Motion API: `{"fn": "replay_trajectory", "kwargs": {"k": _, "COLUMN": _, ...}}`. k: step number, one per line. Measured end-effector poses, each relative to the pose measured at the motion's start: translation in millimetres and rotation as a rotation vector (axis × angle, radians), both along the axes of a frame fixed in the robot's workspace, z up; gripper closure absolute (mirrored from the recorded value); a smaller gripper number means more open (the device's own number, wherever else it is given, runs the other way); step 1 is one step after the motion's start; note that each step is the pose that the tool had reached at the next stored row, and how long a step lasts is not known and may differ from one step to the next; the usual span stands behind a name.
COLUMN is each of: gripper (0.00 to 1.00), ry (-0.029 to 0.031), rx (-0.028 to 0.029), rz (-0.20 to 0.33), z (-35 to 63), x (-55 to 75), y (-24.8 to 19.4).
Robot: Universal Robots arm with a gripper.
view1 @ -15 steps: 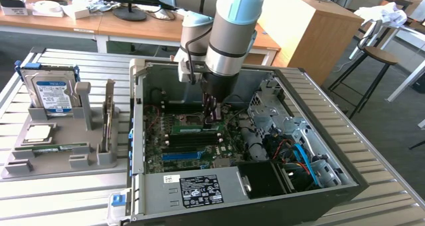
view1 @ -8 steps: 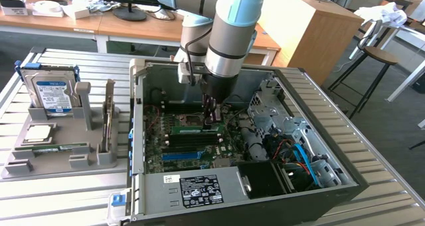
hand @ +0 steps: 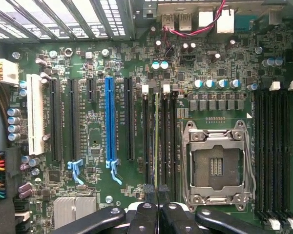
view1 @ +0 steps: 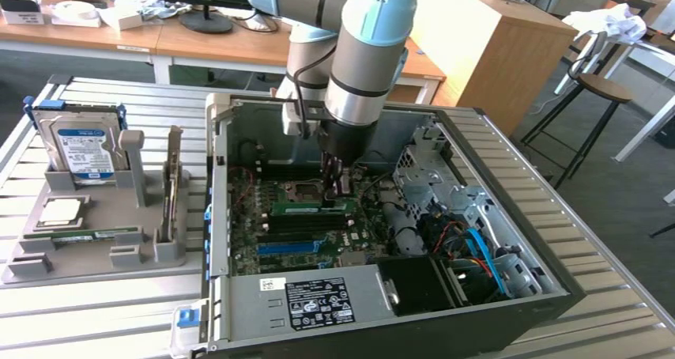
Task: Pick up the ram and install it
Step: 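Insert the ram into the slot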
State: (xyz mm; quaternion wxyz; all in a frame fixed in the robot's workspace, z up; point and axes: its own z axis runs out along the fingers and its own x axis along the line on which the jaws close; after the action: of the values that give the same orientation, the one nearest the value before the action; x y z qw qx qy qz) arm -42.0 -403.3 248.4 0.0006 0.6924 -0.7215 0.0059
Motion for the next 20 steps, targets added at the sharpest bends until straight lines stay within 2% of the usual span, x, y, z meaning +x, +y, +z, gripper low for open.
{"fn": "replay_trajectory", "kwargs": {"k": 20, "gripper": 0.89, "ry": 0.0009, "rx": 0.0, "rz": 0.003, "z": -1.1, "x": 0.5, "y": -1.6}}
